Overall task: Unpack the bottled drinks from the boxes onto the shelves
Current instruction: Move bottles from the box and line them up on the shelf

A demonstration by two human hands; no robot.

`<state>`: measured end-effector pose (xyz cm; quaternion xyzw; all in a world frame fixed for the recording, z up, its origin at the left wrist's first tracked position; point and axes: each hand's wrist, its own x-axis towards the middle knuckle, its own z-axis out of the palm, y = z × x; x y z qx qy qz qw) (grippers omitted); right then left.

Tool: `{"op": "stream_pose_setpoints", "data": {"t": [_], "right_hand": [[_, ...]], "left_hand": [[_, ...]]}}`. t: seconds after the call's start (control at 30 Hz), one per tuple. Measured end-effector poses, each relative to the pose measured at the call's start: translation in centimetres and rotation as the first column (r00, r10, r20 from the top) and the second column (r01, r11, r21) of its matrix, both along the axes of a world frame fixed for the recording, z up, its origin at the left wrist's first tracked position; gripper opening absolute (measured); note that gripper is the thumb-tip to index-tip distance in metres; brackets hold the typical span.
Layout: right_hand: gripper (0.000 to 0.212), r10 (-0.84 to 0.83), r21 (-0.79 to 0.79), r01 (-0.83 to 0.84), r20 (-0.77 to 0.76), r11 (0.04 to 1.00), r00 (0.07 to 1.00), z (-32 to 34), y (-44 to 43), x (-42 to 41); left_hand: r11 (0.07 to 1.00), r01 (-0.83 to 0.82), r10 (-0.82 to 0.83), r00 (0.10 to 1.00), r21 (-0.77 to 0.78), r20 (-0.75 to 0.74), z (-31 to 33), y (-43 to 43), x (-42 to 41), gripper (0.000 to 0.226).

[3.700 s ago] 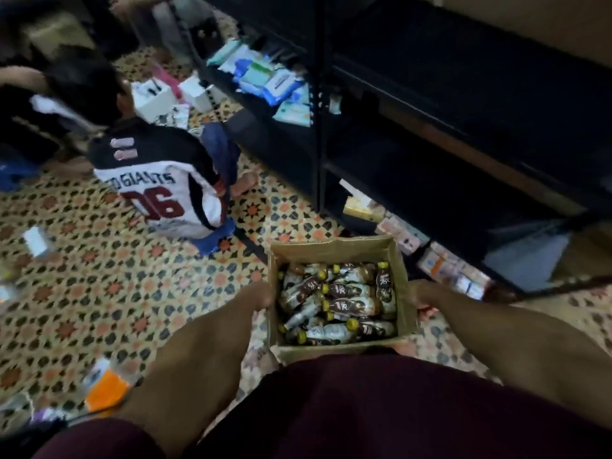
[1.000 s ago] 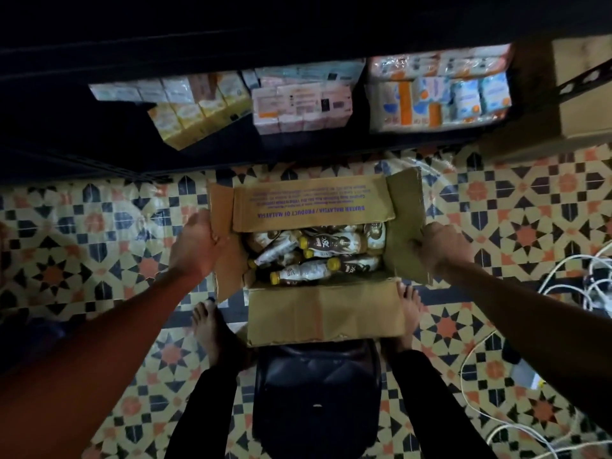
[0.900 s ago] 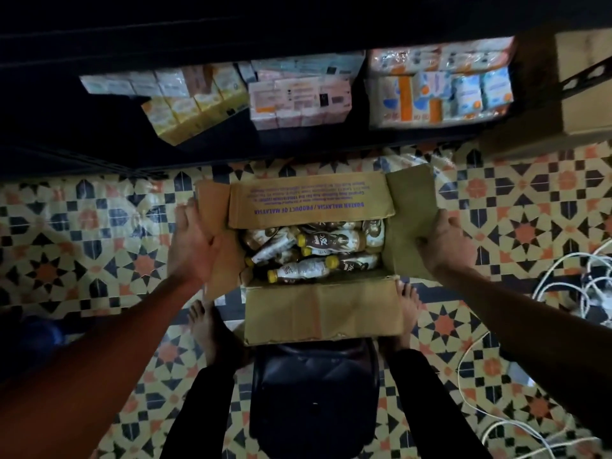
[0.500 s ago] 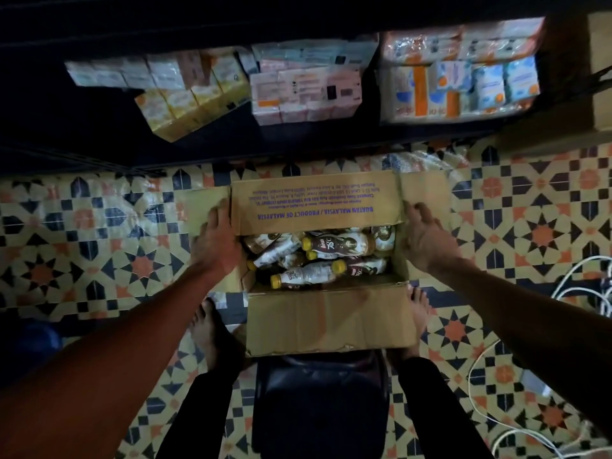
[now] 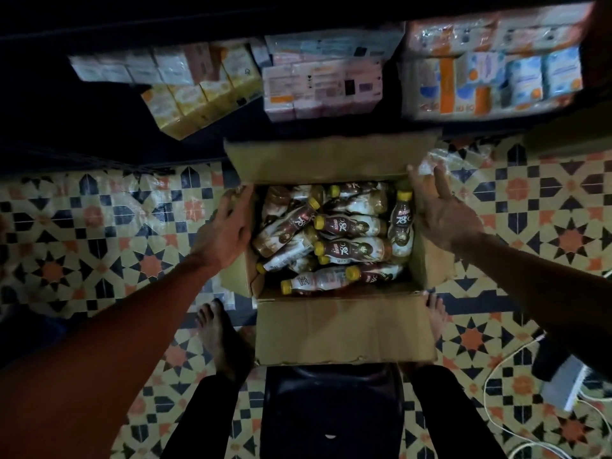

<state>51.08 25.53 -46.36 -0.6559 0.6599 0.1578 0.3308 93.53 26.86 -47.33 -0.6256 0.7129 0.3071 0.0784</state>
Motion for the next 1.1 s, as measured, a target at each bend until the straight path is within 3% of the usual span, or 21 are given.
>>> {"op": "stream_pose_setpoints", "data": {"t": [0.13, 0.23, 0.4, 0.5, 0.6, 0.83, 0.93, 1.0, 1.1], "right_hand": [[0.119, -0.048, -0.018, 0.047, -0.029, 0.999, 0.998, 0.0, -3.2, 2.3], [0.121, -0.103, 0.000, 0.104, -0.033, 0.995, 0.994, -0.6, -3.7, 3.3], [0.124, -0.254, -0.048, 0.259, 0.099, 0.965, 0.962, -1.4, -2.1, 3.4], [0.111, -0.285, -0.078, 0.297, 0.143, 0.952, 0.948, -0.4, 0.1, 2.8], [0.102, -0.319, -0.076, 0.334, 0.157, 0.940, 0.935, -0.2, 1.2, 2.6], [0.099, -0.366, -0.040, 0.375, 0.144, 0.926, 0.919, -2.8, -2.1, 3.2], [0.097, -0.419, -0.035, 0.433, 0.194, 0.901, 0.887, -2.4, -1.7, 3.6], [0.086, -0.518, -0.066, 0.540, 0.206, 0.839, 0.830, -1.9, -0.6, 3.1], [0.046, -0.649, -0.052, 0.651, 0.058, 0.757, 0.759, -1.0, 1.9, 2.5]], "left_hand": [[0.986, -0.143, 0.135, 0.987, 0.084, 0.090, 0.6, -4.1, -3.1, 0.097], [0.952, -0.259, 0.254, 0.966, 0.164, 0.054, 0.4, -5.0, -4.7, 0.111], [0.934, -0.348, 0.355, 0.929, 0.078, -0.108, -0.4, -3.1, -4.2, 0.111], [0.930, -0.369, 0.360, 0.911, -0.005, -0.200, 0.2, -1.0, -3.5, 0.098], [0.932, -0.360, 0.345, 0.918, -0.047, -0.195, 0.6, 0.3, -3.6, 0.093], [0.919, -0.390, 0.394, 0.909, 0.055, -0.137, -1.7, -3.2, -3.8, 0.096], [0.845, -0.532, 0.532, 0.825, 0.053, -0.191, -1.7, -2.5, -4.0, 0.088], [0.762, -0.645, 0.639, 0.739, 0.050, -0.211, -1.3, -1.2, -3.6, 0.077], [0.749, -0.663, 0.661, 0.746, 0.010, -0.075, -0.9, 1.2, -2.9, 0.042]]}}
